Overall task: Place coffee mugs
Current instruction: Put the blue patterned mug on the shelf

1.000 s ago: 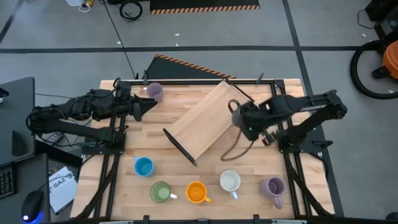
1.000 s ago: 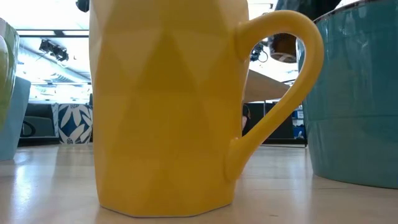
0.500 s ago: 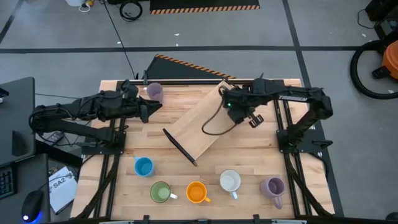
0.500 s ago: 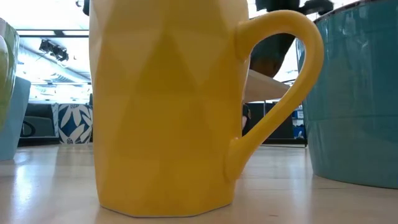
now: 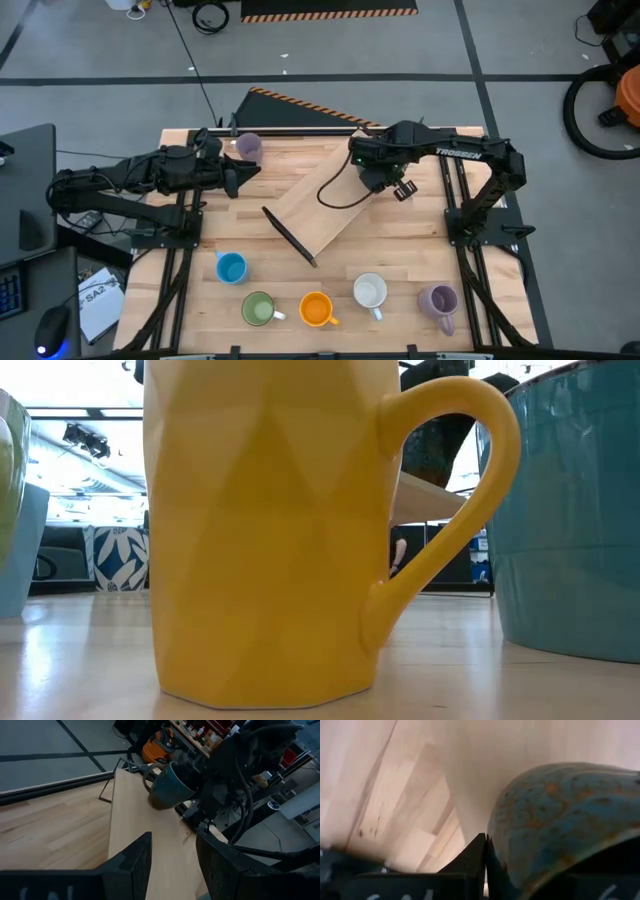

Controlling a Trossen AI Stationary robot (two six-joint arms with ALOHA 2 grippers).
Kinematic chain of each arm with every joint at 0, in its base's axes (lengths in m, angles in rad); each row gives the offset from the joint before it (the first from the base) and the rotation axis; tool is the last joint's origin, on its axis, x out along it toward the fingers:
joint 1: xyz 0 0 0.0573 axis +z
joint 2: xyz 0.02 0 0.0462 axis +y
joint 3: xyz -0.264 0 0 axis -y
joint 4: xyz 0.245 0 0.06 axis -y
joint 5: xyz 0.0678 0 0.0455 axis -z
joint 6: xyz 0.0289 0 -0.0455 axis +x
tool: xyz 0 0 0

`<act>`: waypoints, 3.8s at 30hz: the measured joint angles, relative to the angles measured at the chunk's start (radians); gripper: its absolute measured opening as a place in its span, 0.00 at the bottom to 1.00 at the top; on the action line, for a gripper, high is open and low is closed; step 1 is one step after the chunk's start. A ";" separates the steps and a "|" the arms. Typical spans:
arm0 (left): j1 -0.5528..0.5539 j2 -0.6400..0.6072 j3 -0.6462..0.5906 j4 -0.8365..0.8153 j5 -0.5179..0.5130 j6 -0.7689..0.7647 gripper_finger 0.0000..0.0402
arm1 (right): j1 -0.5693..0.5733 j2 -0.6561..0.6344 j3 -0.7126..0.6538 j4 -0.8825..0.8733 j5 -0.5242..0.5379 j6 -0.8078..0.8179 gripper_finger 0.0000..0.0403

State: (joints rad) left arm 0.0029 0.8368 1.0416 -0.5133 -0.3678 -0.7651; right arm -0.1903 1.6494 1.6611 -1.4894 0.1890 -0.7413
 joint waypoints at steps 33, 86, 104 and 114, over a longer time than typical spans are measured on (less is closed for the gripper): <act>0.000 0.000 0.000 0.000 0.077 0.055 0.40 | -0.022 -0.009 0.142 -0.083 0.092 0.324 0.56; 0.001 0.001 0.001 0.001 0.077 0.012 0.40 | 0.190 -0.553 -0.688 0.738 0.326 1.239 0.93; 0.001 0.001 0.001 0.000 0.077 0.009 0.40 | 0.270 -0.557 -0.906 1.119 0.578 1.331 0.91; 0.001 0.001 0.001 0.001 0.077 0.012 0.40 | 0.246 -0.557 -0.960 1.249 0.637 1.351 0.91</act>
State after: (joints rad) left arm 0.0036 0.8375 1.0424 -0.5127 -0.2909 -0.7534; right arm 0.0562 1.0924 0.7013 -0.2402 0.8260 0.6097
